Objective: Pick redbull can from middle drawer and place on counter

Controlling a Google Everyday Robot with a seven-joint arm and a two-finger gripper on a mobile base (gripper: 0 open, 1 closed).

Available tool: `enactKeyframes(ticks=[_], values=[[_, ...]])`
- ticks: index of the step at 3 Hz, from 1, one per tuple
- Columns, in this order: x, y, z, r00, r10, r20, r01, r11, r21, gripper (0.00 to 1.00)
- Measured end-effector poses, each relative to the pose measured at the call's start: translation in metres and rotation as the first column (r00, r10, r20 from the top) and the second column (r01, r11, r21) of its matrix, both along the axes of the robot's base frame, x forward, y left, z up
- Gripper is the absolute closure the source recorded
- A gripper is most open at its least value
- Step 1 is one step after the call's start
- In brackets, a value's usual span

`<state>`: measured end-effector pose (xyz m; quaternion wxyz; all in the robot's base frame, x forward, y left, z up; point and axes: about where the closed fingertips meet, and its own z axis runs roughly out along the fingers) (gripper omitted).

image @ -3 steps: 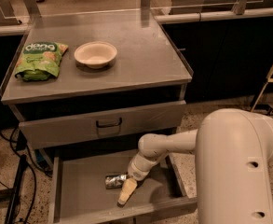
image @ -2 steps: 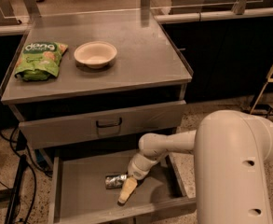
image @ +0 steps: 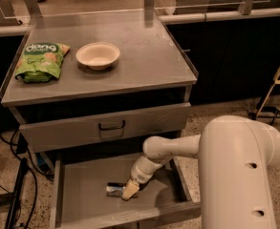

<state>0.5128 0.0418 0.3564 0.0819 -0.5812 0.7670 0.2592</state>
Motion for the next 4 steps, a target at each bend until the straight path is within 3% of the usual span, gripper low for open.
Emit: enactKeyframes(ticks=[2, 3, 4], values=[[0.000, 0.000, 0.000, 1.0000, 0.000, 0.000, 0.000, 1.000, 0.000, 0.89], [-0.003, 0.001, 0.005, 1.0000, 0.004, 0.007, -0.004, 1.000, 0.005, 1.00], [-0.005, -0.002, 0.032, 0.9982, -0.004, 0.060, 0.004, 1.000, 0.006, 1.00]])
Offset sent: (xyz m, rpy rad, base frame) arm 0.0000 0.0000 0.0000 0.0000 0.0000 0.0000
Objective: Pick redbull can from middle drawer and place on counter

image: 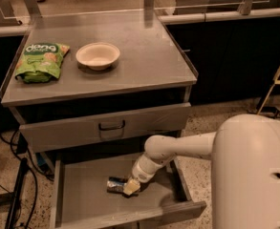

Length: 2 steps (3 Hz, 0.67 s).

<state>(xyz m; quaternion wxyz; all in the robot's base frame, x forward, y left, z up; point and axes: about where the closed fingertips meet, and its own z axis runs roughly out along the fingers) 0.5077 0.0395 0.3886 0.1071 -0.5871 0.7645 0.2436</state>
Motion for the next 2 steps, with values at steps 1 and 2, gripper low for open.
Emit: enactKeyframes(ticks=[1, 2], values=[[0.004, -0.007, 0.042, 0.9979, -0.010, 0.064, 0.010, 1.000, -0.001, 1.00], [0.006, -0.021, 0.077, 0.9928, -0.037, 0.114, 0.038, 0.999, -0.014, 1.00]])
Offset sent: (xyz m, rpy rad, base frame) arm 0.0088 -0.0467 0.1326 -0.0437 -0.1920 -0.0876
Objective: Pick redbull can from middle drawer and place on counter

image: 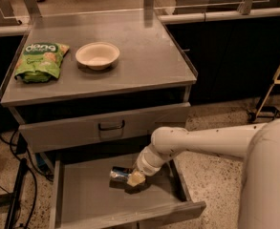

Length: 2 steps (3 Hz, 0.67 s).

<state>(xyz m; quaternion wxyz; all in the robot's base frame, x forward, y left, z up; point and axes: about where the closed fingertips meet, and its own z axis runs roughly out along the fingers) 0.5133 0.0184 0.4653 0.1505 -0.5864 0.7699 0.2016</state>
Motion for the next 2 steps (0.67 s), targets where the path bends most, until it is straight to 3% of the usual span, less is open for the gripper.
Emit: enactKeyframes(ticks=[2], values=[[-0.002, -0.017, 0.026, 0.9997, -0.015, 0.021, 0.015, 1.000, -0.013, 1.00]])
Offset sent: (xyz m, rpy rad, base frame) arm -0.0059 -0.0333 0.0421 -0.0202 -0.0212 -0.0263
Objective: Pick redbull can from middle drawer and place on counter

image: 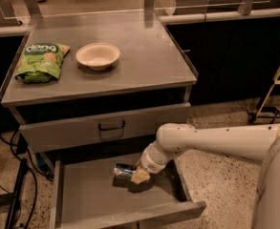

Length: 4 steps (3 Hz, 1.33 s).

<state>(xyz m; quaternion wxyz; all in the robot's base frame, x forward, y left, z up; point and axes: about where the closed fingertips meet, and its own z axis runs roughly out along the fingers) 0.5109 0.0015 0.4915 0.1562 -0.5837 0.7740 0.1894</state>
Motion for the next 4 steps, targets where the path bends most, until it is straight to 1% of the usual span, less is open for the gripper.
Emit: enactKeyframes(ticks=[1, 2, 3, 4], values=[[-0.012, -0.028, 0.027, 0.9991, -0.035, 0.023, 0.036, 0.999, -0.037, 1.00], [-0.024, -0.061, 0.070, 0.9918, -0.089, 0.092, 0.097, 0.992, -0.081, 1.00], [-0.015, -0.061, 0.074, 0.9920, -0.091, 0.088, 0.097, 0.993, -0.073, 1.00], [-0.001, -0.079, 0.107, 0.9855, -0.109, 0.130, 0.122, 0.988, -0.095, 1.00]])
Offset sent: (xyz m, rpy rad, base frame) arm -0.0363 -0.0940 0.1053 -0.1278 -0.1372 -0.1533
